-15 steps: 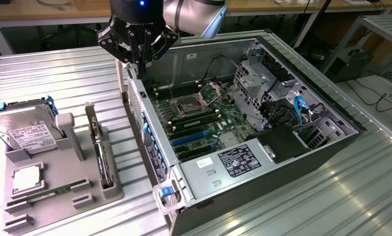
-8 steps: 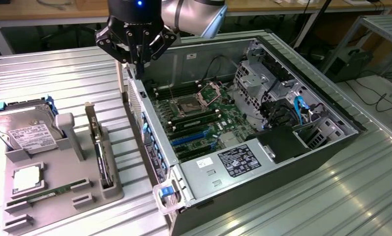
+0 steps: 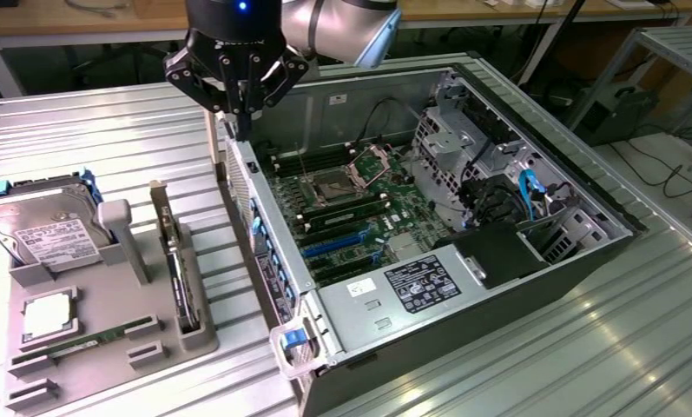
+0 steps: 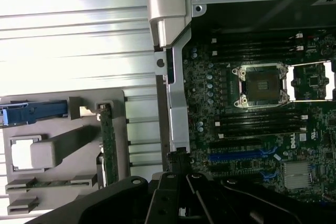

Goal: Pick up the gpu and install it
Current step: 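Reach for the gpu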

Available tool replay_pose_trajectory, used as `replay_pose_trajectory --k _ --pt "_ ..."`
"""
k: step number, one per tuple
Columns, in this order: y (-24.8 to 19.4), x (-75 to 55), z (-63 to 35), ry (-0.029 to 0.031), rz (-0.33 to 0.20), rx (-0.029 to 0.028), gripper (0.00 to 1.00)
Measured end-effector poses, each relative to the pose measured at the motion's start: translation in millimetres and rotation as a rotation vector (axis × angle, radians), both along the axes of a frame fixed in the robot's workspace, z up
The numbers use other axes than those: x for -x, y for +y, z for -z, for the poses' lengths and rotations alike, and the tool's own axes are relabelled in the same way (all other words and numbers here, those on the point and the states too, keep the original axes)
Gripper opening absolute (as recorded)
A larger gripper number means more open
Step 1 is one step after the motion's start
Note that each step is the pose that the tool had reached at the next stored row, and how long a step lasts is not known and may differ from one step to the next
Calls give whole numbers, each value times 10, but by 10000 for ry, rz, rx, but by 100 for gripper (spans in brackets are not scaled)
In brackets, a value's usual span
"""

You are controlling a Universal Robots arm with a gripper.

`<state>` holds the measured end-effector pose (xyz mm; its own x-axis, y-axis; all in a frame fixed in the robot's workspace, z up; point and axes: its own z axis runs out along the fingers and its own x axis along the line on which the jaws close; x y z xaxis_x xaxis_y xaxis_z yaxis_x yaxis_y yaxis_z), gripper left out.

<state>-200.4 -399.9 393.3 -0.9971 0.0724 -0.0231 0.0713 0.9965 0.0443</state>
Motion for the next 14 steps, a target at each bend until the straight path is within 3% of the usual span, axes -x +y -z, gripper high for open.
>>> replay_pose_trajectory --k 14 --pt "-6 58 0 0 0 0 11"
